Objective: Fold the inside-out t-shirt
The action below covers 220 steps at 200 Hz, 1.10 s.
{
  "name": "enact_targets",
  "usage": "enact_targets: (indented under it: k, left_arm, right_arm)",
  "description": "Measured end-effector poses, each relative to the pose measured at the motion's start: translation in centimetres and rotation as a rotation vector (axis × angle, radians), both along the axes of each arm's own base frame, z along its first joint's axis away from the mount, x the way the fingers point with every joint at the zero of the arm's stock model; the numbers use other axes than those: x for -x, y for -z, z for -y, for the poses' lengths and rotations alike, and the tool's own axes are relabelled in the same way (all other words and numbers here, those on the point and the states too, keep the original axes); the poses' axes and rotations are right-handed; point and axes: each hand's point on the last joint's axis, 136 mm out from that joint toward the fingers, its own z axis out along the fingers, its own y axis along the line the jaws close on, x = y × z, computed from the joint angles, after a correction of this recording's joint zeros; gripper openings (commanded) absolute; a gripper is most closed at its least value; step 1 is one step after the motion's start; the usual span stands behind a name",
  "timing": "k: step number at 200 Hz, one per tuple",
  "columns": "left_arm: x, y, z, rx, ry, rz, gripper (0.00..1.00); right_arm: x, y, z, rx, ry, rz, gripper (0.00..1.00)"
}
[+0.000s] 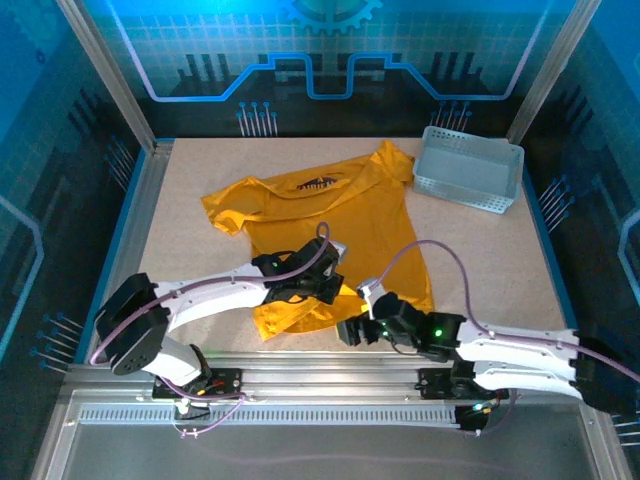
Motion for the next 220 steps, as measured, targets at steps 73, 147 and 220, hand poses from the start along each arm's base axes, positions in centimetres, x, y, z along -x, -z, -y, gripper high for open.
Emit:
enact_targets:
  k: [73,147,220]
  left_arm:
    - [-1.1,-3.3,-0.8,0.096,-0.025,0.03,0.05]
    - [-2.5,-7.1,-0.4,0.174,-0.035,0.082,0.07]
    - [-2.6,-8.8,0.3,0.212,-0.018,0.095,0.08]
  right_arm:
    - [-1.2,0.9,-3.9,-0.041,-0.013,0.153,0.83]
    - [-2.9,2.6,-4.3,-0.028,0.031,0.164,0.83]
    - [-6.3,4.0,-4.9,-0.009,0.112,0.142,0.83]
